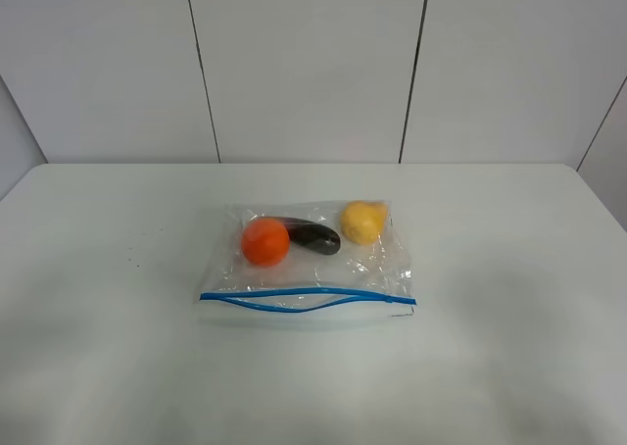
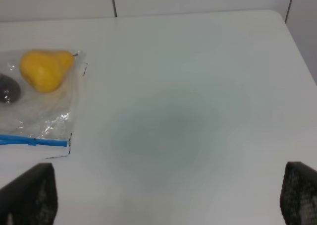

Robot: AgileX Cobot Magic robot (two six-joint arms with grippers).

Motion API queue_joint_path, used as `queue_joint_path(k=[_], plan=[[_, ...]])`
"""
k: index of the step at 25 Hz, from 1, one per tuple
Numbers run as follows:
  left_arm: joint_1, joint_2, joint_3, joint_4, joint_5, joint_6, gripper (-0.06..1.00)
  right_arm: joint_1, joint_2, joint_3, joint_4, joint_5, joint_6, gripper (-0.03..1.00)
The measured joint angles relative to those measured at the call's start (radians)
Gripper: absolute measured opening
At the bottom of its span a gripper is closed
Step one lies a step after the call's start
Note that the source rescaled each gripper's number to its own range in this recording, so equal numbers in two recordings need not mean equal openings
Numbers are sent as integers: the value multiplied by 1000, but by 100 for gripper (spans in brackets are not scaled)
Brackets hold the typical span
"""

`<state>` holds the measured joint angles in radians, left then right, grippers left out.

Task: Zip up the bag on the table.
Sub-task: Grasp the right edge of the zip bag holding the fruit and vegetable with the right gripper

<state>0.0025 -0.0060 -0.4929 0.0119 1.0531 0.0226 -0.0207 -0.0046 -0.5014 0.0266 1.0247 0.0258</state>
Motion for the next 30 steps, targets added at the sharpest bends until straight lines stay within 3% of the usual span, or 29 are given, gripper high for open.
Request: queue_joint_path(k=[30], plan=[[0,0,0,0,0,0,71,0,0,0,0,0,0,100]])
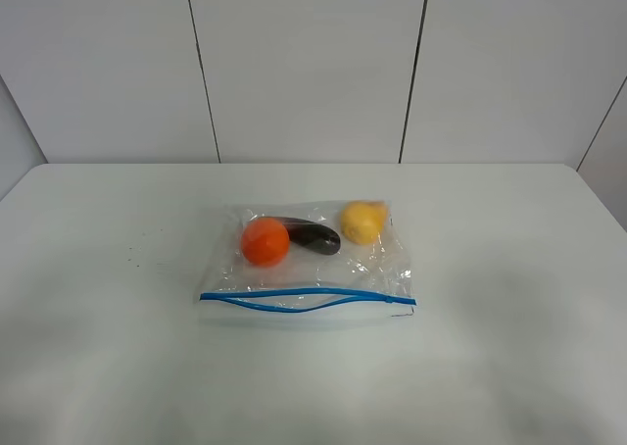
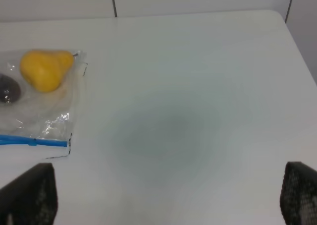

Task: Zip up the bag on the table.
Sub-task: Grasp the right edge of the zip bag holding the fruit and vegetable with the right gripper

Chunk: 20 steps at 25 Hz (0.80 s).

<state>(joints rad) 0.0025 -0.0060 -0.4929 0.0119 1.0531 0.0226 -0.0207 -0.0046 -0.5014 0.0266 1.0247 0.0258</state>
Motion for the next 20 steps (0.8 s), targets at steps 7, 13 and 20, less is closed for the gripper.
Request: queue_joint_path(k=[7,13,20], plan=[[0,0,0,0,0,0,71,0,0,0,0,0,4,100],[0,0,0,0,0,0,71,0,38,-55,13,42,6,100],[0,0,0,0,0,0,71,23,302,-83,202,92,-15,100]])
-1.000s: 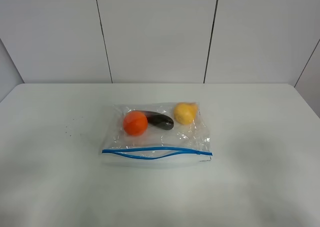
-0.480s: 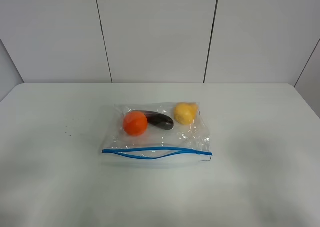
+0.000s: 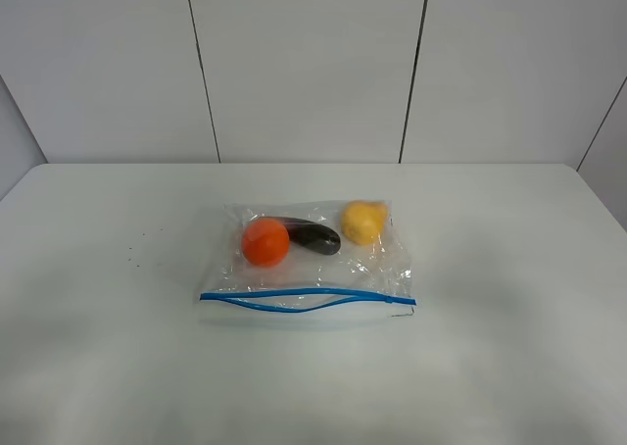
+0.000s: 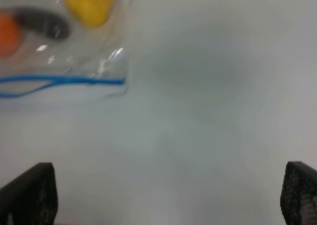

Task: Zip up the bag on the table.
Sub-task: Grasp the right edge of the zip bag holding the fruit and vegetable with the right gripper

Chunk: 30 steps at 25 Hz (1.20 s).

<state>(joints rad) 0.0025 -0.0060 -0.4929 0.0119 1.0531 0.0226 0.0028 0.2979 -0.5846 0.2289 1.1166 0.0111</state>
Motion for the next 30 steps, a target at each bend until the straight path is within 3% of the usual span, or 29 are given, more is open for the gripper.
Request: queue_joint_path(k=[6,10,13,16,19,22,26,30], plan=[[0,0,0,0,-1,0,71,85,201,0,27,-21,-11,100],[0,0,0,0,-1,0,71,93,349,0,88,-28,-69,100],[0,0,0,0,-1,0,71,93,476,0,200,-41,-177,100],[0,0,0,0,-1,0,71,75,589,0,377,-88,-303,100],[0,0,0,0,-1,0,71,-5,707,-2,495,-102,-423,100],[0,0,0,0,-1,0,71,-147,825,-6,565,-77,-585,100],[0,0,0,0,-1,0,71,-322,1031,-15,810,15,-841,100],[0,0,0,0,-1,0,71,-372,1229,-53,884,80,-965,100]])
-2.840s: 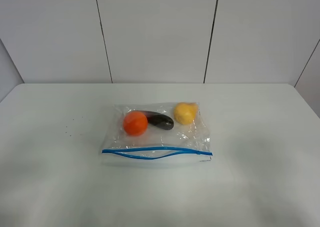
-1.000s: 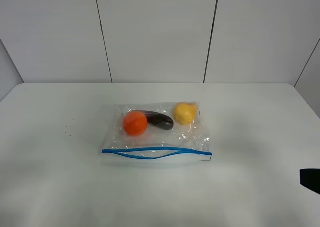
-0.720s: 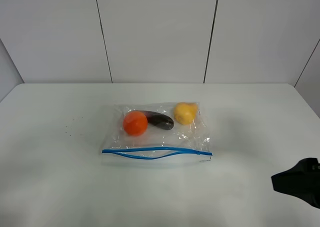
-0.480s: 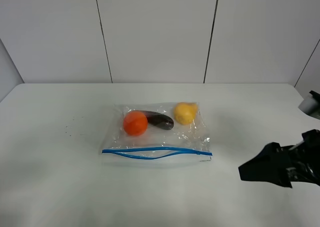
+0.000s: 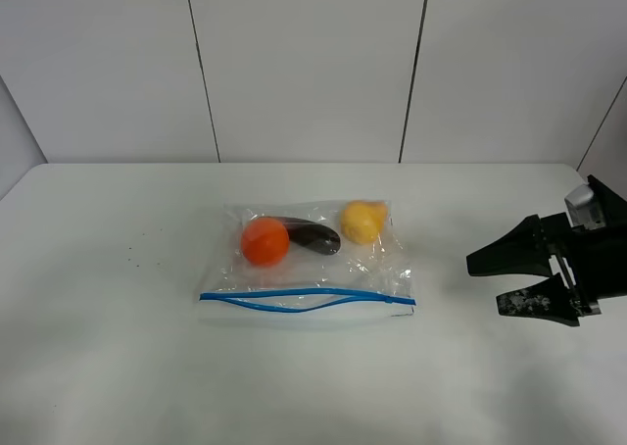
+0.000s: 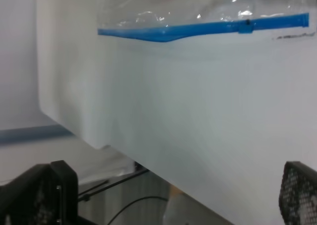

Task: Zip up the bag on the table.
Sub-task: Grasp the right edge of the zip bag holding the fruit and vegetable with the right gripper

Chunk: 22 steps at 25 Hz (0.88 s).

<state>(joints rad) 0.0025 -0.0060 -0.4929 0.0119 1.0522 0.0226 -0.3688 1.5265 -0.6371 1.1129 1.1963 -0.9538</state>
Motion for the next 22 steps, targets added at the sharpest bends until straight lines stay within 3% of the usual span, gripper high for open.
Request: queue_joint_path(k=[12,17,22], plan=[[0,0,0,0,0,0,71,-3,103,-106,19,12,-51,100],[0,-1,0,0,0,0,71,-3,129,-112,-16,-138,-57,100],[0,-1,0,0,0,0,71,-3,243,-134,7,-145,-98,100]])
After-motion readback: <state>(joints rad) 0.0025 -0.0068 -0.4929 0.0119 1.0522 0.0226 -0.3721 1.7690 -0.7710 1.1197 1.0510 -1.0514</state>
